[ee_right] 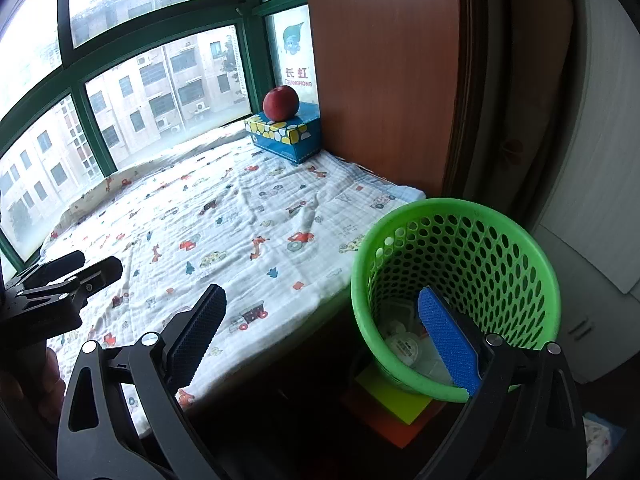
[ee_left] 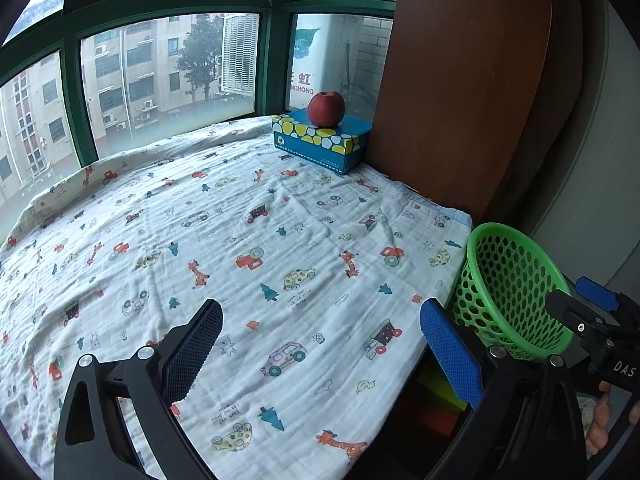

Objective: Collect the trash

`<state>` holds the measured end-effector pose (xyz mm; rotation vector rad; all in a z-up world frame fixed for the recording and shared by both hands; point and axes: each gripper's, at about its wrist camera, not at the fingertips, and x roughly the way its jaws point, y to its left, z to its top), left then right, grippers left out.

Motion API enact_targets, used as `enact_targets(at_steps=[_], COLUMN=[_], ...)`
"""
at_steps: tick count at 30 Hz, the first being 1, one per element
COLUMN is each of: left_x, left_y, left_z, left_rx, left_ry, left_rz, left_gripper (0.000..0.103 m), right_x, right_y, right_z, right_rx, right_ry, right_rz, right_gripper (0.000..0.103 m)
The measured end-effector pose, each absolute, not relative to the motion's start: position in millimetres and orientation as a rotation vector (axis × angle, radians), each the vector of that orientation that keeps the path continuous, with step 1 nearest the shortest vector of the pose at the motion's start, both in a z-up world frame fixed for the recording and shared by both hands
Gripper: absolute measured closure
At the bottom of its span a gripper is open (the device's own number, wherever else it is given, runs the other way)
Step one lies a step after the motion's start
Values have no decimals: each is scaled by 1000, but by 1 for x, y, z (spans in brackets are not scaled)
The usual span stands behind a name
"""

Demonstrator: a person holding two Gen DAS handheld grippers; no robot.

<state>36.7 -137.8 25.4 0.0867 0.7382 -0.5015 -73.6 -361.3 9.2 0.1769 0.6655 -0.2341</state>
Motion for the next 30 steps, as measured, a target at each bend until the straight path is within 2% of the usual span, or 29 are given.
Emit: enact_targets(at_steps=[30], left_x=[30], left_y=[-149], left_z=[29], left_rx=[100], left_ry=[717], left_rz=[-509], left_gripper=[7], right_x=[-77], right_y=[-363], right_z=[11], right_rx=[193], right_ry=[650], right_rz=[-241], right_gripper=[7])
